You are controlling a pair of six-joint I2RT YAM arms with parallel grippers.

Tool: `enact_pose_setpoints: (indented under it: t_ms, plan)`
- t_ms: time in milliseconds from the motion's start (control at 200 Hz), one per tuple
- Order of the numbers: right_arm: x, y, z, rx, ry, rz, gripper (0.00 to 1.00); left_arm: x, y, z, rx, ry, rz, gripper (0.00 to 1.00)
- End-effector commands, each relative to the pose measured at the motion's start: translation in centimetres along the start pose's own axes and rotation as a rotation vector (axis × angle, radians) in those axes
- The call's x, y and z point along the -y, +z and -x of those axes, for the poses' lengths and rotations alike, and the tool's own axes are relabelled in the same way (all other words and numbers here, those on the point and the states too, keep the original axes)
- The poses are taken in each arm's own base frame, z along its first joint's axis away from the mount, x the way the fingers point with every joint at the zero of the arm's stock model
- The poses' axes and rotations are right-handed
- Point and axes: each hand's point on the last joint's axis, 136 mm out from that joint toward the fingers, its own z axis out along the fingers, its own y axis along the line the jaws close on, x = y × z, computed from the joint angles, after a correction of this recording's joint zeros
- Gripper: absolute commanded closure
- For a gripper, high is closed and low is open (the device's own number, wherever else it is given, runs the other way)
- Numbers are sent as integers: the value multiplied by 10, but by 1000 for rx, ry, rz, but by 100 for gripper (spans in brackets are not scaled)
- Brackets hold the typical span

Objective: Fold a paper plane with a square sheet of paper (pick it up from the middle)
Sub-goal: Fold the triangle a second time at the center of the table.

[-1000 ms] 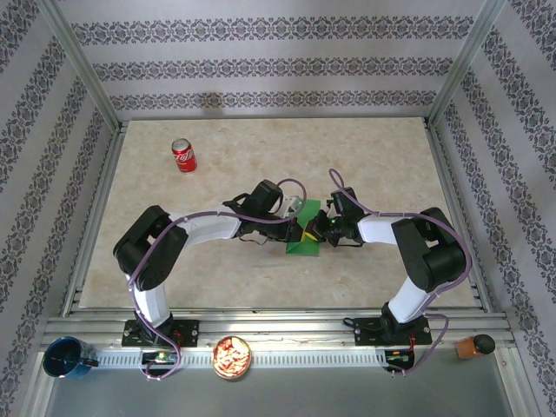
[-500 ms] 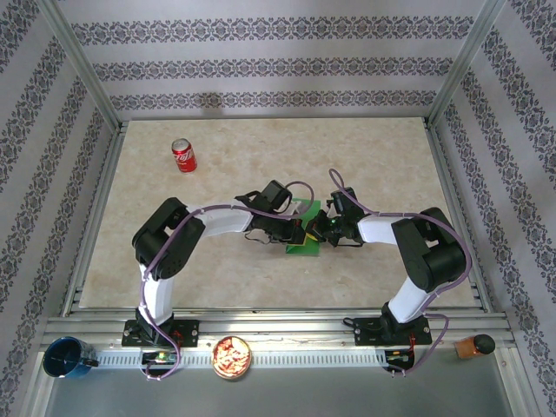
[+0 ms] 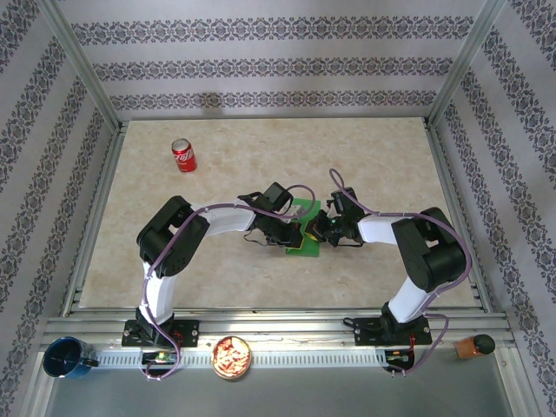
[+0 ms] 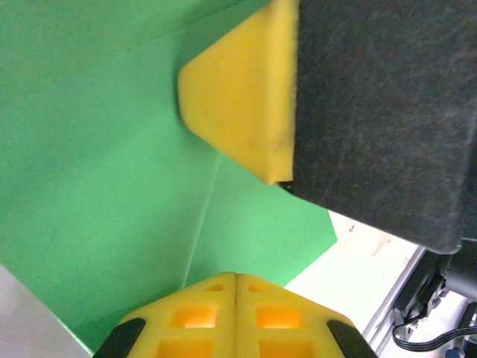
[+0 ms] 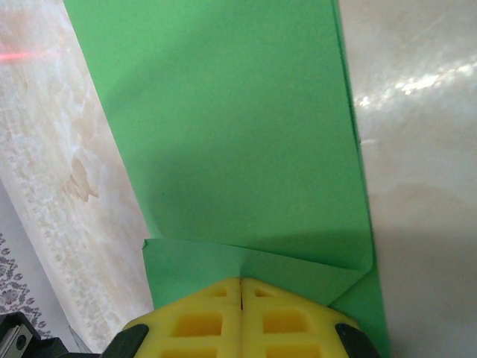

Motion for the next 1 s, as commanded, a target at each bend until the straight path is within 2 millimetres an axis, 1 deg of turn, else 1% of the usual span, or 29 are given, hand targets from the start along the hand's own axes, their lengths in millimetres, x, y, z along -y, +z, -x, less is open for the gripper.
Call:
enact_pose_setpoints:
  t_ms: [0, 150, 275, 580, 779, 994]
  plan:
    - [34, 4, -10, -21, 66, -98, 99, -6, 3, -6, -25, 26, 48, 100]
    - [36, 4, -10, -22, 66, -100, 99, -12, 6, -10, -40, 24, 58, 100]
    - [36, 4, -10, -24, 67, -101, 99, -16, 5, -12, -39, 30, 80, 100]
    - [37, 4, -11, -25, 66, -103, 99, -15, -2, -12, -20, 58, 93, 100]
    - [38, 5, -11, -27, 70, -106, 99, -19, 0, -18, -36, 53, 96, 100]
    - [41, 6, -11, -31, 68, -114, 99, -27, -1, -30, -41, 36, 111, 100]
